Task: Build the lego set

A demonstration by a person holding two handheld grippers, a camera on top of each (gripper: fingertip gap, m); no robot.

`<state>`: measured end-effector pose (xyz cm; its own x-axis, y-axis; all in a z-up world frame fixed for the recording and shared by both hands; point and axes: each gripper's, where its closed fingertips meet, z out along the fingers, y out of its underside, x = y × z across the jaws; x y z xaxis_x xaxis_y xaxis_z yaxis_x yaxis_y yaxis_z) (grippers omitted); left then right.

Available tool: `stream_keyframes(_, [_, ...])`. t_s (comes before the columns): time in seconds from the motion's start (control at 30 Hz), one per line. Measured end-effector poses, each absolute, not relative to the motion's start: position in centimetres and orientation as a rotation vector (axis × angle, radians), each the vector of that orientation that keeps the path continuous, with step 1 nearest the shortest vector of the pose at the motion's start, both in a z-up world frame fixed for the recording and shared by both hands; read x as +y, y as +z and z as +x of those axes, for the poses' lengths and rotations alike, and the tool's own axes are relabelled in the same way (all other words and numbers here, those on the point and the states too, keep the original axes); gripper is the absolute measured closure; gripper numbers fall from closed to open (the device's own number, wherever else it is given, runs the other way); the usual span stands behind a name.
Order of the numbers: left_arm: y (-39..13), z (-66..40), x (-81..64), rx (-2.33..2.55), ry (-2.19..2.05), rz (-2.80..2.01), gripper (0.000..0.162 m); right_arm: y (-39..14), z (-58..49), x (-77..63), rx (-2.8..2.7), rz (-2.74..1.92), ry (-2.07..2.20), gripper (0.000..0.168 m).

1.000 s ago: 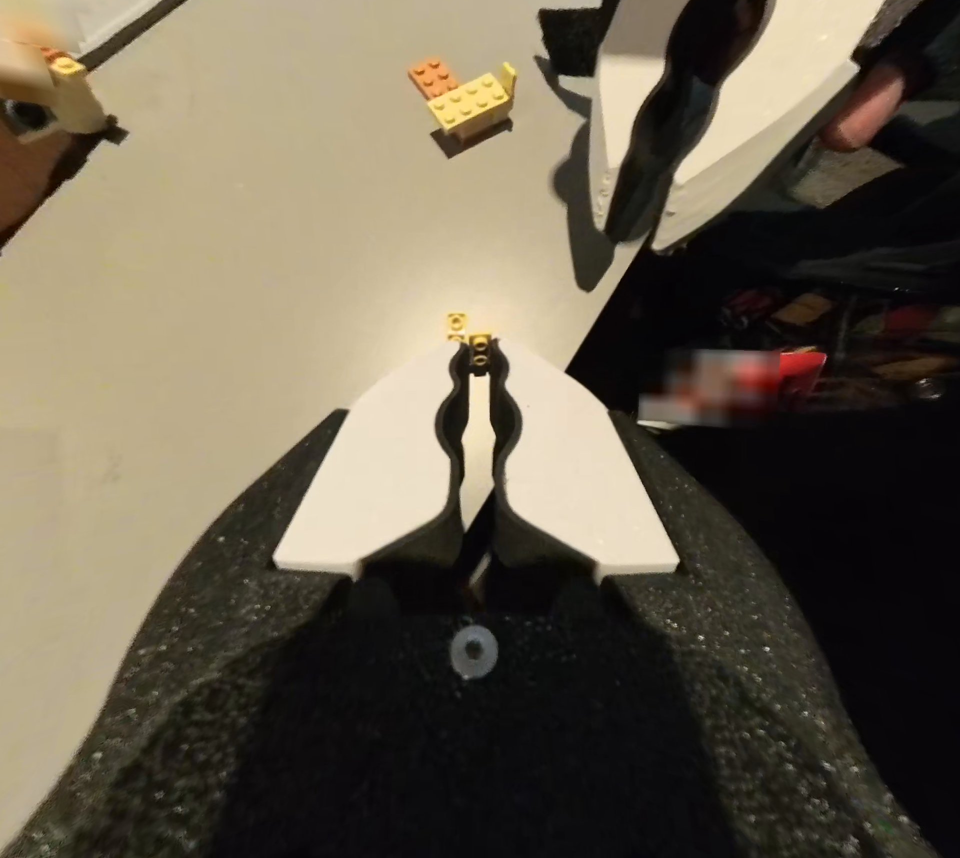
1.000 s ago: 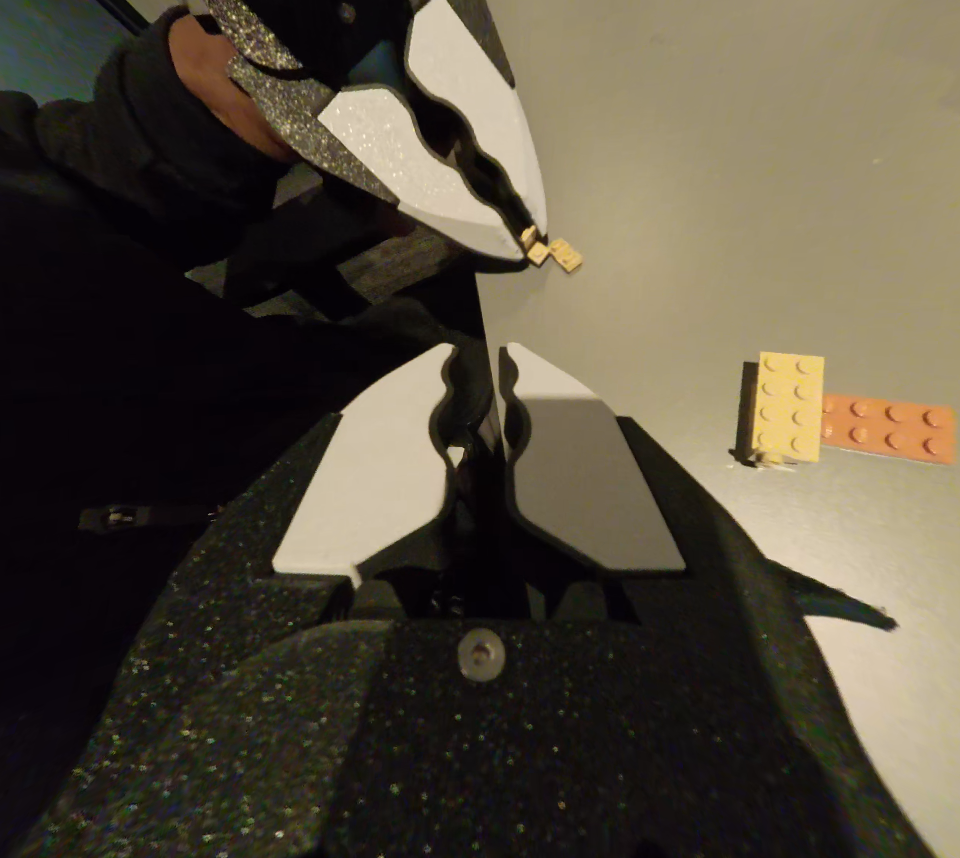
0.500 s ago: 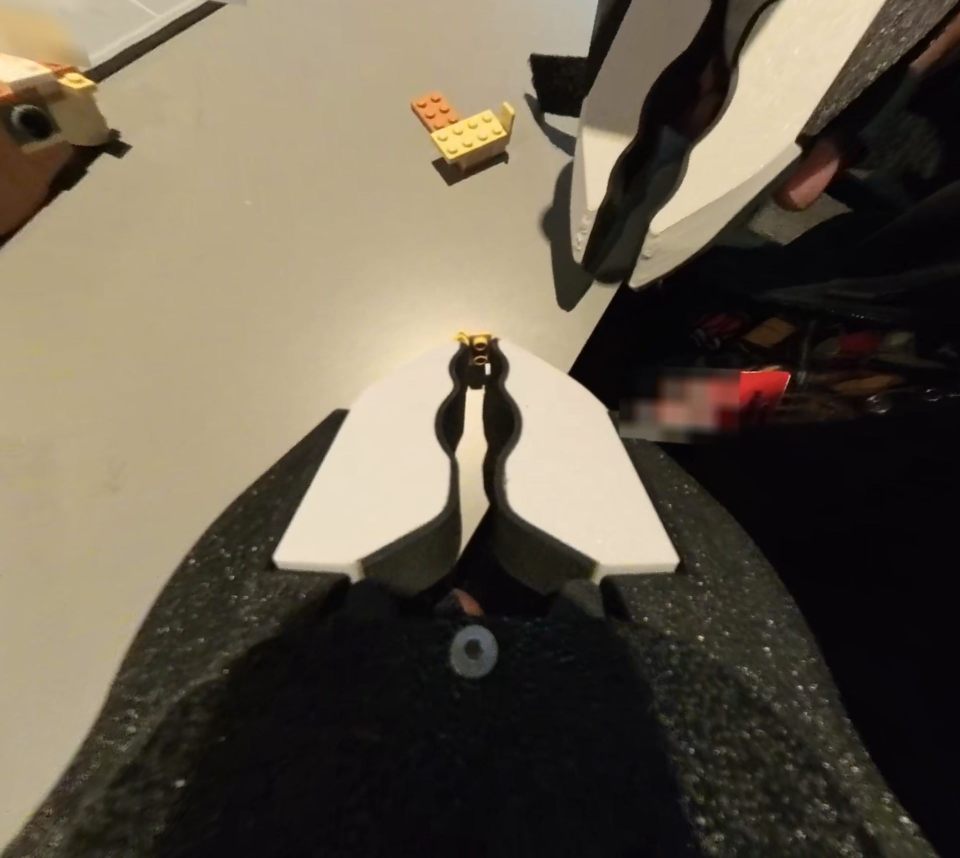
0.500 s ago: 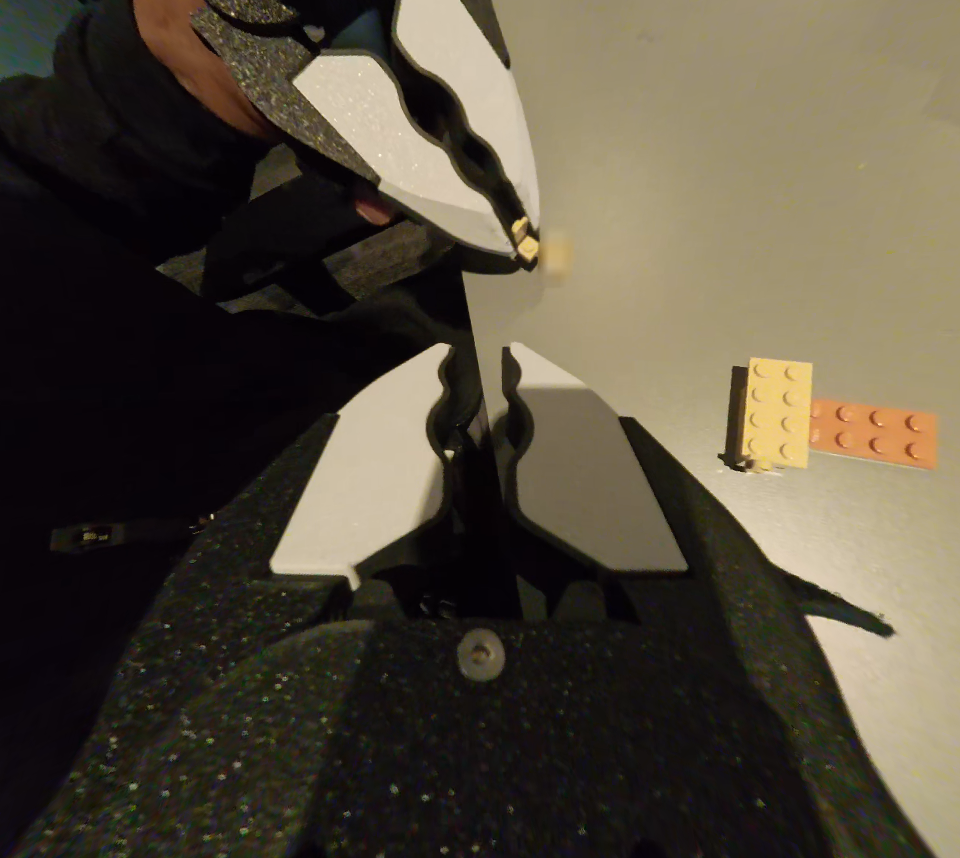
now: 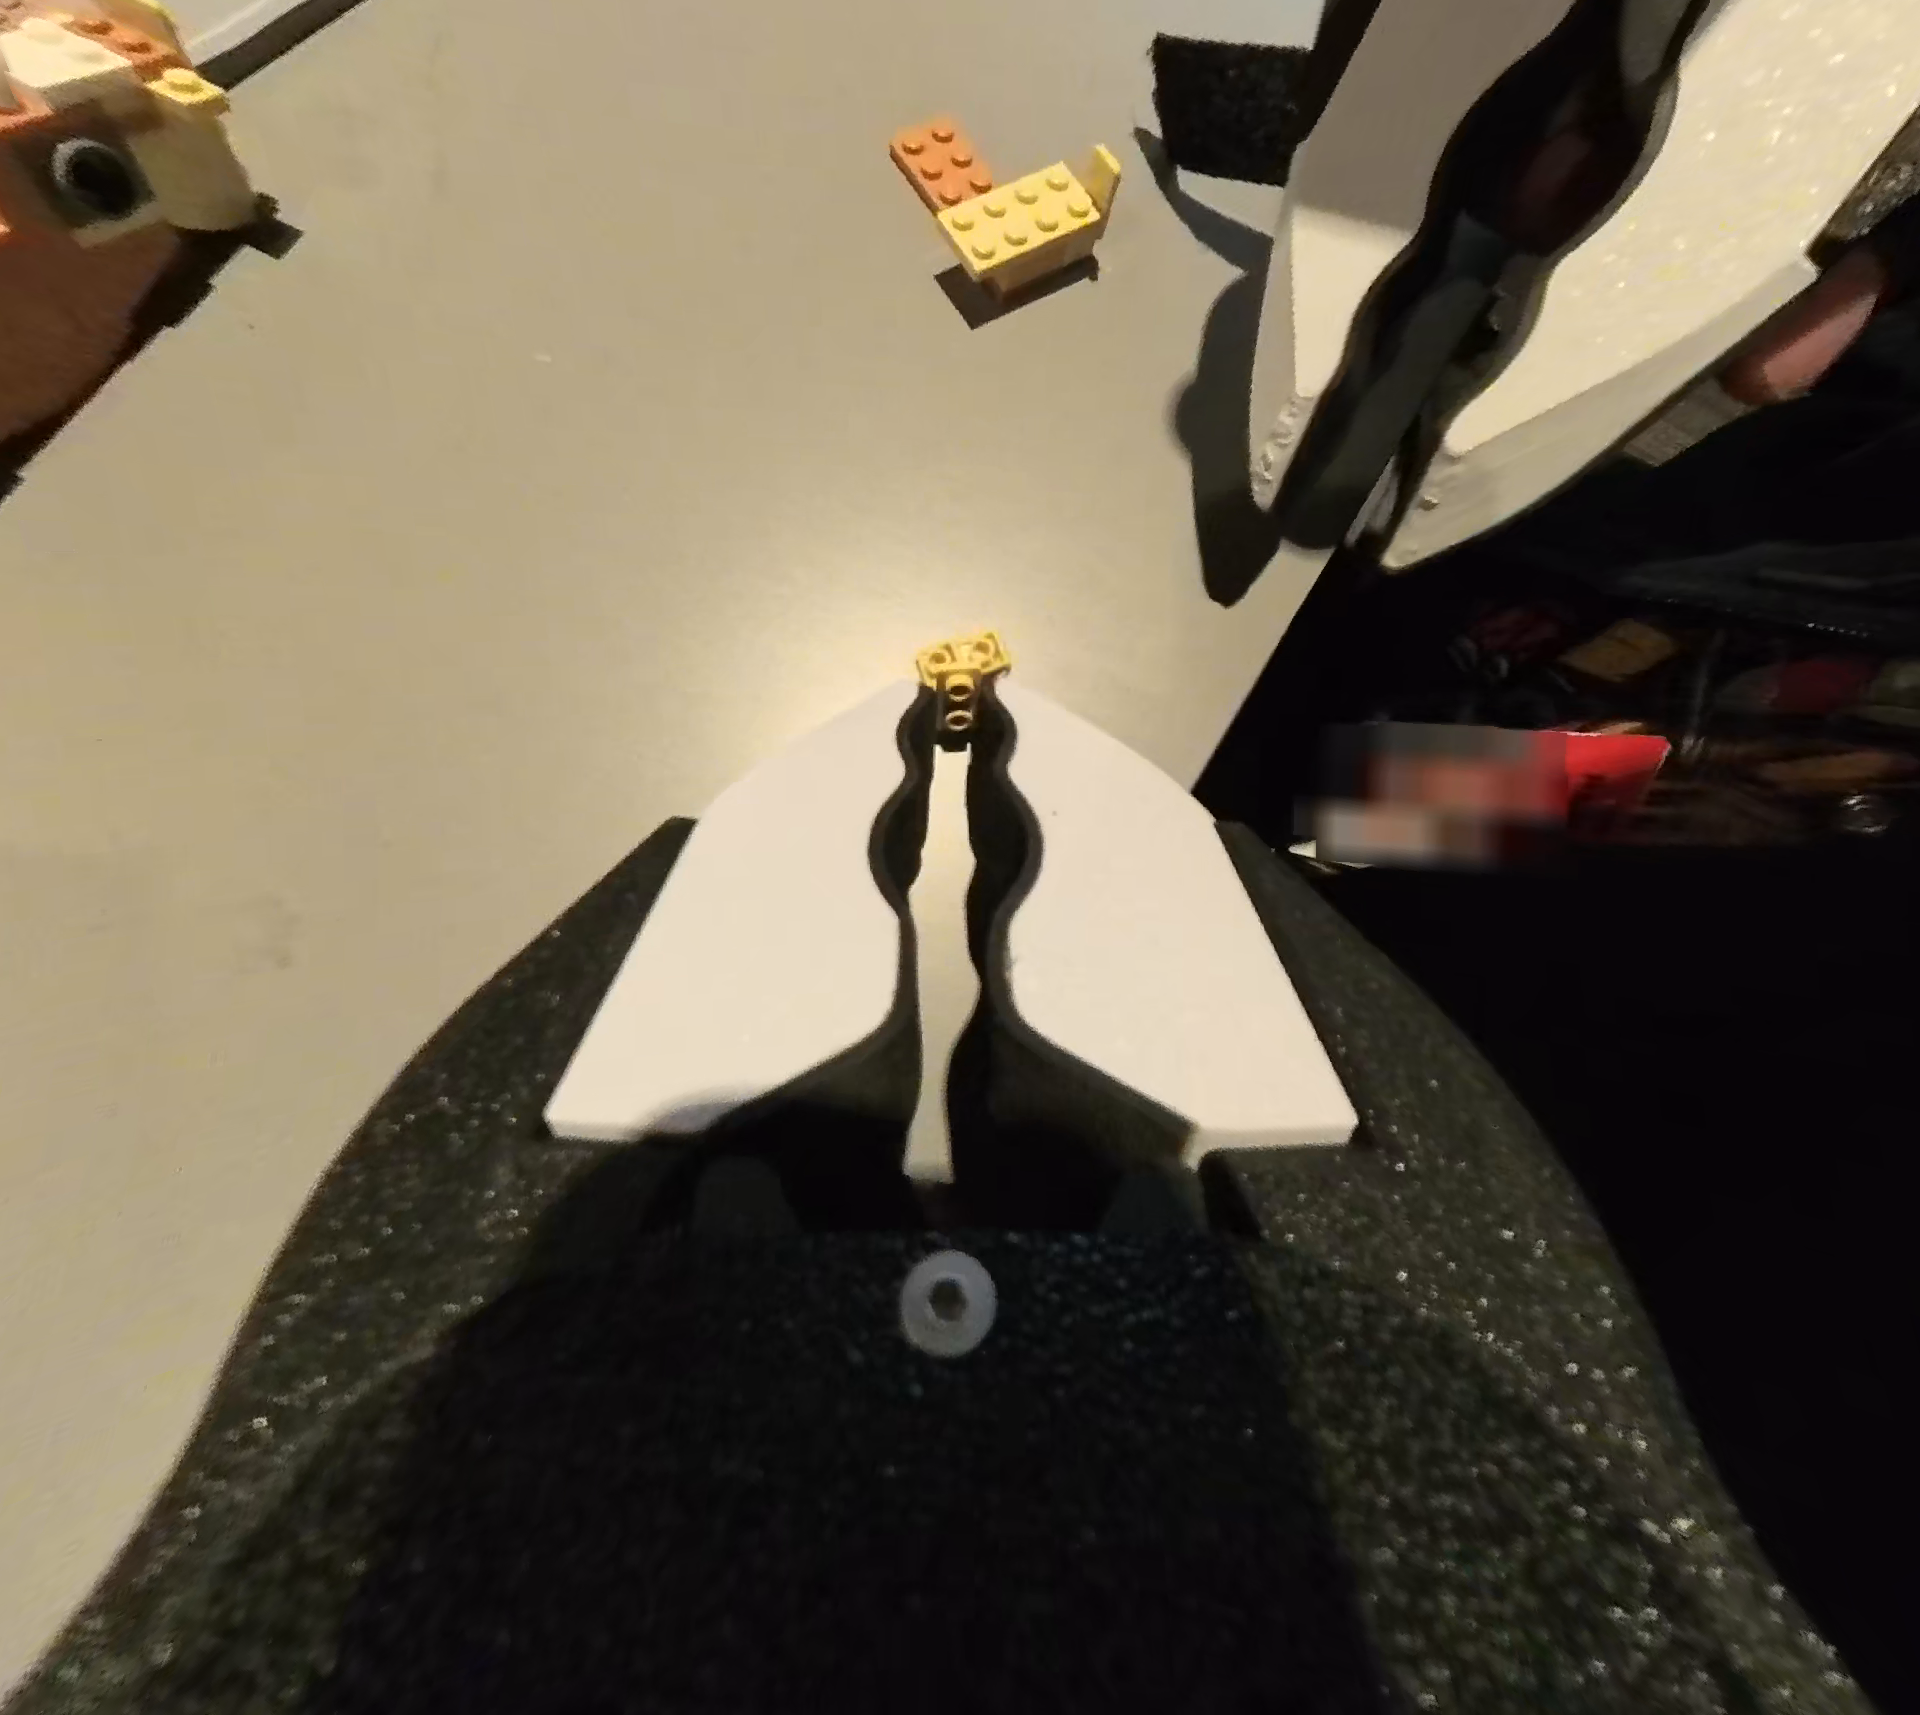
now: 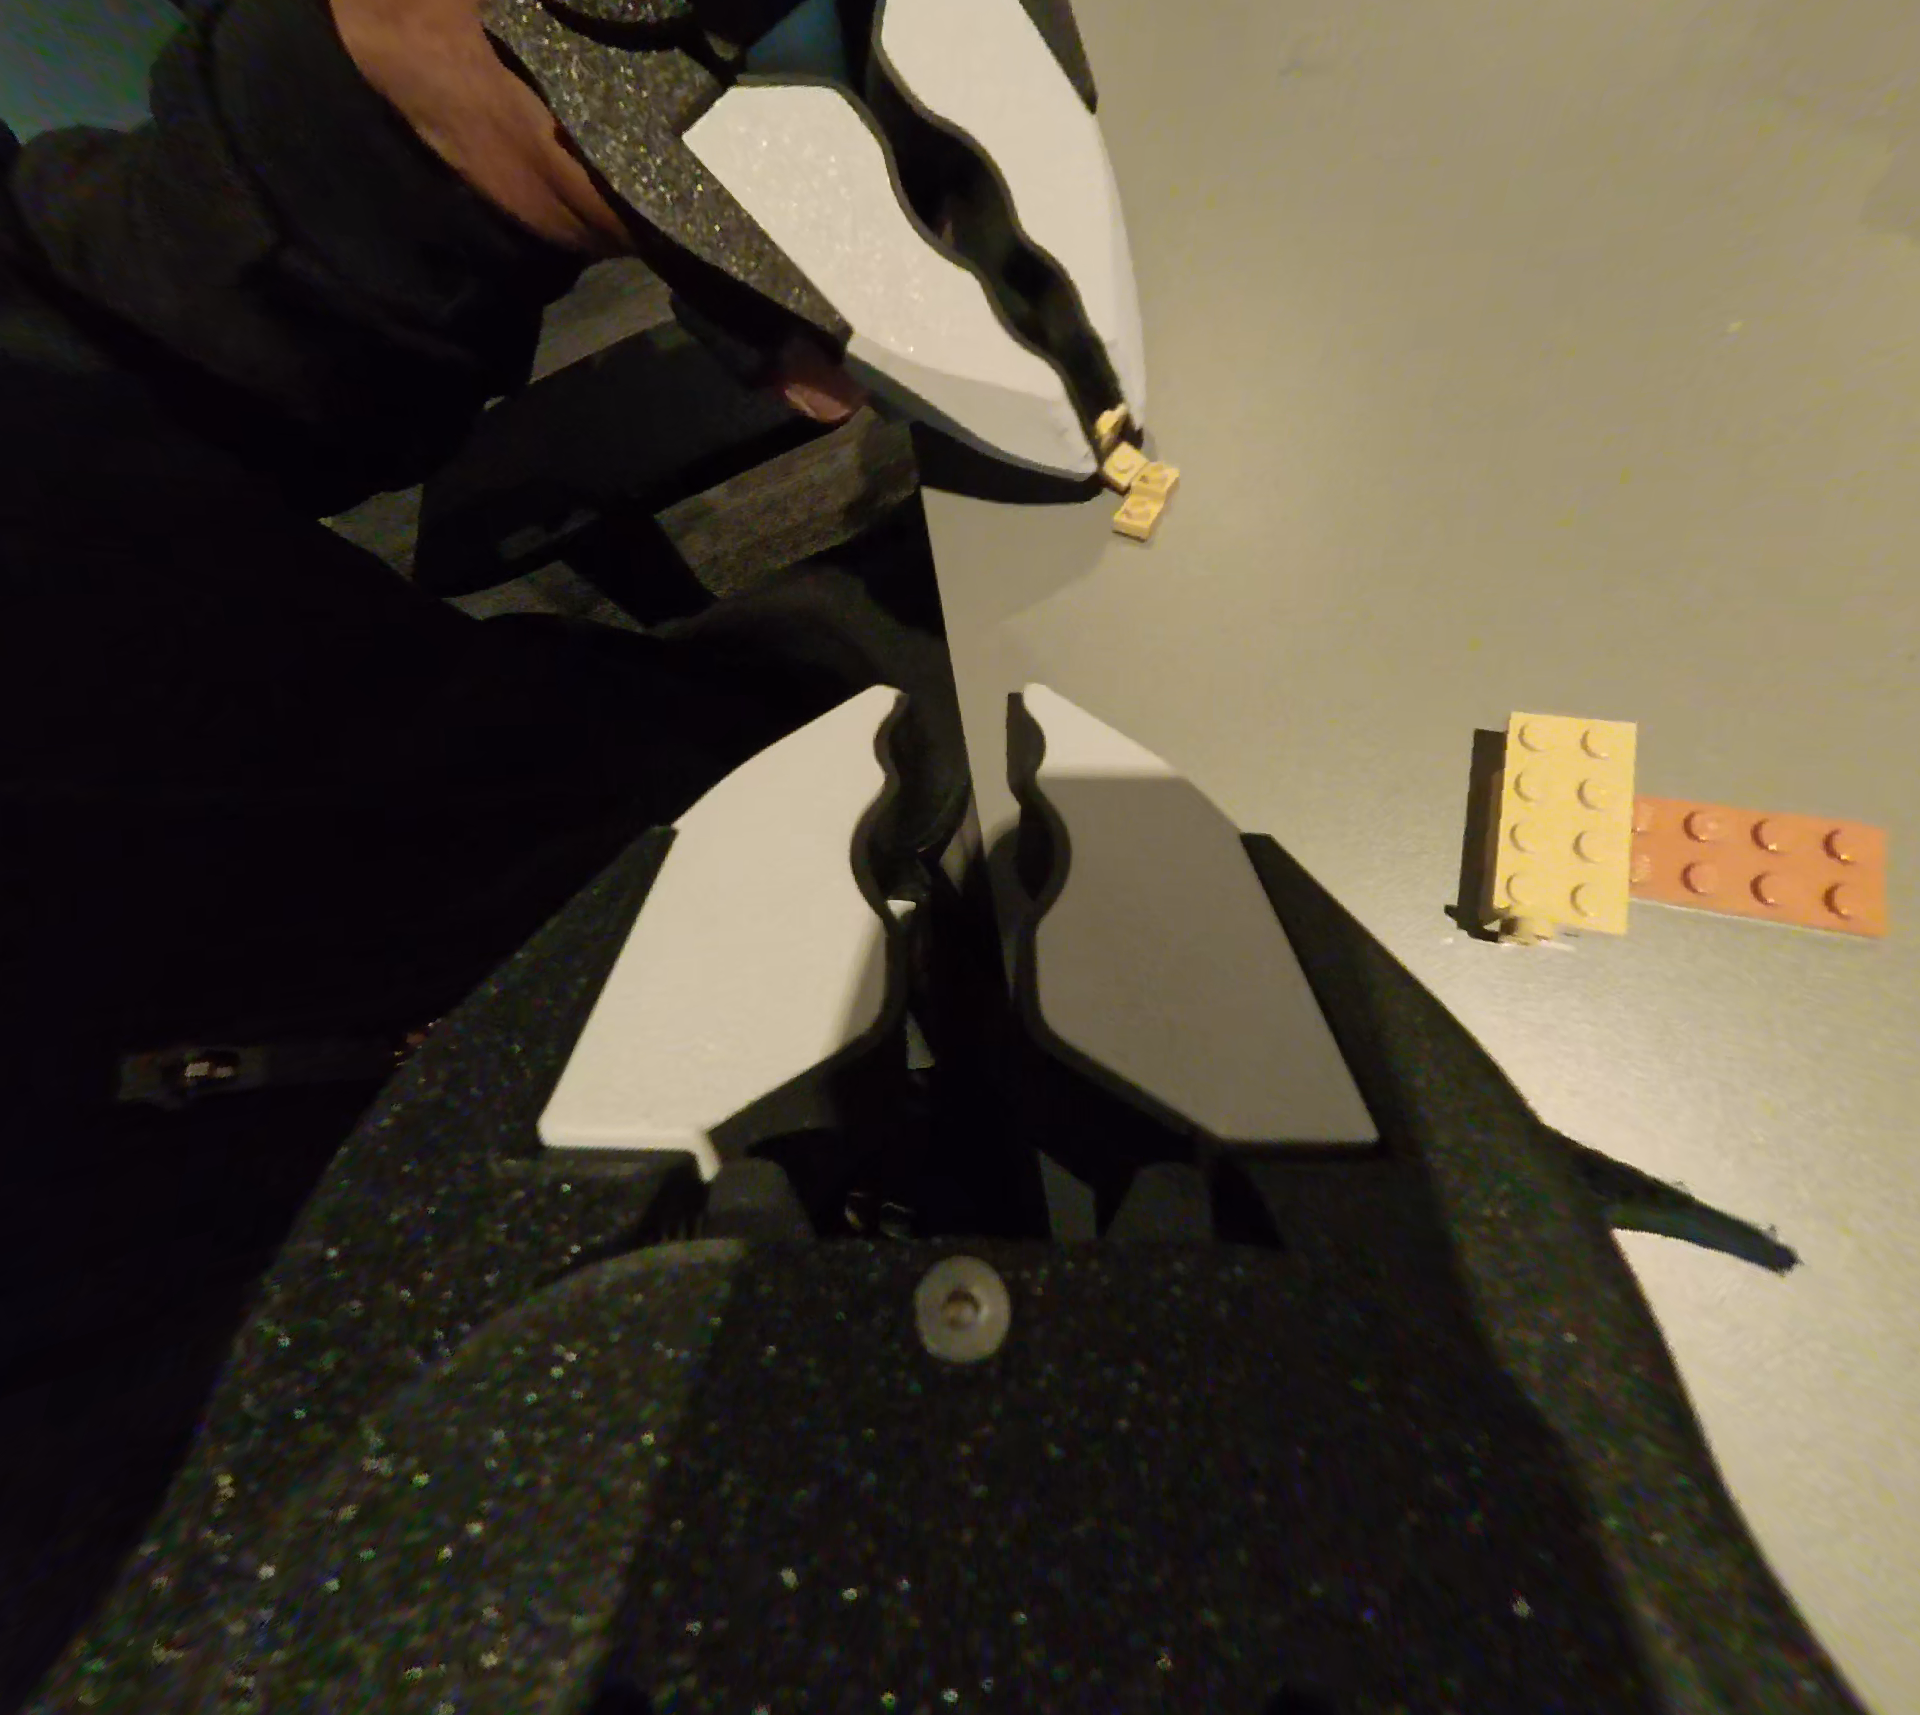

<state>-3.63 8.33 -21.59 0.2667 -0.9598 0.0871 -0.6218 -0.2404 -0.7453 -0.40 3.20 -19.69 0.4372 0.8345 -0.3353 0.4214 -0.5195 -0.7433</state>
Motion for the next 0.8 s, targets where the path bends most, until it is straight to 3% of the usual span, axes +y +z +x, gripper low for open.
stream_keyframes(0.8, [-21.5, -2.6, 8.1, 1.380, -0.673, -1.949, 0.155, -19.4, -0.4, 3.0, -1.062, -2.093, 0.964, 0.150])
